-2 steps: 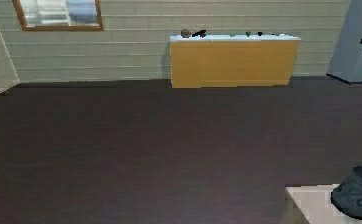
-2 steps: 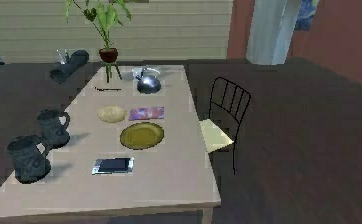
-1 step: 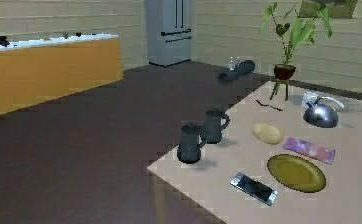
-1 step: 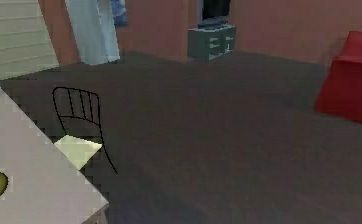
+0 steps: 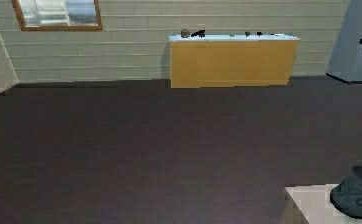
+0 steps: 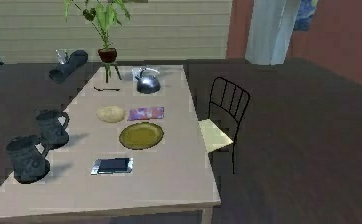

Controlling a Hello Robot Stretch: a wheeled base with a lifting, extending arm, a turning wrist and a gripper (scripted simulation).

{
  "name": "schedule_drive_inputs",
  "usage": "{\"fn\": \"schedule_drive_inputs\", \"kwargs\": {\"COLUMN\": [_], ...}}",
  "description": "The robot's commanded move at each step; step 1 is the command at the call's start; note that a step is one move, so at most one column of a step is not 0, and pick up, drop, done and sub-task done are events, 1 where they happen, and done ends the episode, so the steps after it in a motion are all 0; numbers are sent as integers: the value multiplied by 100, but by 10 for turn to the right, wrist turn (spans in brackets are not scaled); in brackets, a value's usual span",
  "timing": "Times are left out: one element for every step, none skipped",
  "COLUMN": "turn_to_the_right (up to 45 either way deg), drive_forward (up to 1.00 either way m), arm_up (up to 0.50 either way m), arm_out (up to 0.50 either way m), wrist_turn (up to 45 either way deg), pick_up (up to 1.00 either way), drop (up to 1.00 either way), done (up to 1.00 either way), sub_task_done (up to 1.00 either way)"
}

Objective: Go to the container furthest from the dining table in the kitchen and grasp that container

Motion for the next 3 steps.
{"fn": "schedule_drive_inputs", "kwargs": {"turn_to_the_right": [-30, 0, 390], "drive_forward": [0, 95, 0], "arm_up": [0, 0, 0], "arm_out": [0, 0, 0], "wrist_turn": [0, 0, 0], "pick_up": [0, 0, 0], "drop": [0, 0, 0], "done": [0, 0, 0], "sub_task_done": [0, 0, 0]}}
